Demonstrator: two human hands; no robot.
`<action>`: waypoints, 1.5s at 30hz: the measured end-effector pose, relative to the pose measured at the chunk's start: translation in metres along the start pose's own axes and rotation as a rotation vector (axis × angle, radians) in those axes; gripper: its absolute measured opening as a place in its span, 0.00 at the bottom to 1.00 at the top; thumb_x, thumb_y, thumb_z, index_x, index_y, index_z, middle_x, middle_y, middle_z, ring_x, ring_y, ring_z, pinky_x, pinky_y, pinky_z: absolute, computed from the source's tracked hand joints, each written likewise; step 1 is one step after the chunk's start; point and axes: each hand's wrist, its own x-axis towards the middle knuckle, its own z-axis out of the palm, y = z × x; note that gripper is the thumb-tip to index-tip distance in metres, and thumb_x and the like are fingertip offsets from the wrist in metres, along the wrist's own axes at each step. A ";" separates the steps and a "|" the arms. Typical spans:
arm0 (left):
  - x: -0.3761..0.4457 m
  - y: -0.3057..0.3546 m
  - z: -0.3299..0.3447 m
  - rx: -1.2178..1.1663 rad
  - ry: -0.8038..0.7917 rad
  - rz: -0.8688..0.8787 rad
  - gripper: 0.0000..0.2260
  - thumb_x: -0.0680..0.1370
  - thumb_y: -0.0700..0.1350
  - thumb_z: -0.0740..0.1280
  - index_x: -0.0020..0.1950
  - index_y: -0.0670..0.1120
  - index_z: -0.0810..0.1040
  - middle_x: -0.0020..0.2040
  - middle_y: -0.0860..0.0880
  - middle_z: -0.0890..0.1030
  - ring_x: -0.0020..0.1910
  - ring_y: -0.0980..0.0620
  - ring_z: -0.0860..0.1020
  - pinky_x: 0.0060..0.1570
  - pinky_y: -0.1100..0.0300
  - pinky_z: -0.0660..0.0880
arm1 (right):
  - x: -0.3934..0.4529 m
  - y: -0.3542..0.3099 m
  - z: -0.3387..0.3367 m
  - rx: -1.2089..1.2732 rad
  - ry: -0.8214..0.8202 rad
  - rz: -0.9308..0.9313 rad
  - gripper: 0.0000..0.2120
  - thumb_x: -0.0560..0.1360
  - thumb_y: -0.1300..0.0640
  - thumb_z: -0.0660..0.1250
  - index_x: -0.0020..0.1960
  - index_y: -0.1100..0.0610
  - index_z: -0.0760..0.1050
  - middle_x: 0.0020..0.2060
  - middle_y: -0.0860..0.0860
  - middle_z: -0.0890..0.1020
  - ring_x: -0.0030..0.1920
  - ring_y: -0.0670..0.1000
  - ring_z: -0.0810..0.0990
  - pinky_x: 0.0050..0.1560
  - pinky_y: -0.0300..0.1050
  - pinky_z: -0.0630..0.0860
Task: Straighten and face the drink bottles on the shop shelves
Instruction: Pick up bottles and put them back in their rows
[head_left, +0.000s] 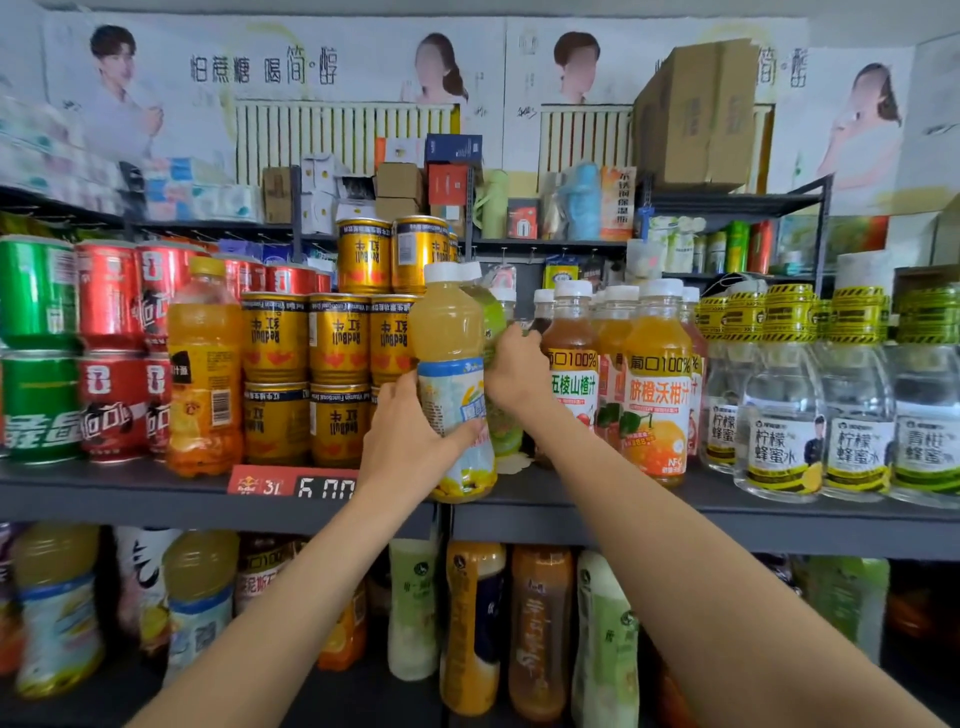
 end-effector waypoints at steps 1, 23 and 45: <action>0.000 -0.002 0.000 -0.029 -0.001 -0.008 0.30 0.68 0.51 0.75 0.66 0.47 0.67 0.59 0.48 0.71 0.59 0.49 0.72 0.55 0.56 0.70 | -0.001 0.002 -0.001 0.041 -0.007 -0.021 0.22 0.73 0.55 0.69 0.58 0.67 0.66 0.58 0.63 0.71 0.55 0.64 0.74 0.49 0.50 0.71; 0.005 0.009 0.025 0.047 0.011 -0.024 0.27 0.71 0.50 0.73 0.65 0.46 0.66 0.57 0.49 0.78 0.56 0.47 0.76 0.45 0.57 0.69 | -0.052 0.055 -0.046 0.658 0.146 0.170 0.22 0.70 0.54 0.72 0.53 0.56 0.60 0.47 0.52 0.78 0.50 0.53 0.80 0.51 0.54 0.79; 0.034 0.008 0.056 -0.597 -0.273 -0.209 0.31 0.71 0.34 0.71 0.69 0.48 0.60 0.55 0.50 0.76 0.49 0.52 0.77 0.43 0.57 0.76 | -0.033 0.061 -0.049 0.863 -0.044 0.304 0.23 0.70 0.57 0.71 0.59 0.59 0.63 0.55 0.57 0.75 0.52 0.54 0.78 0.54 0.57 0.78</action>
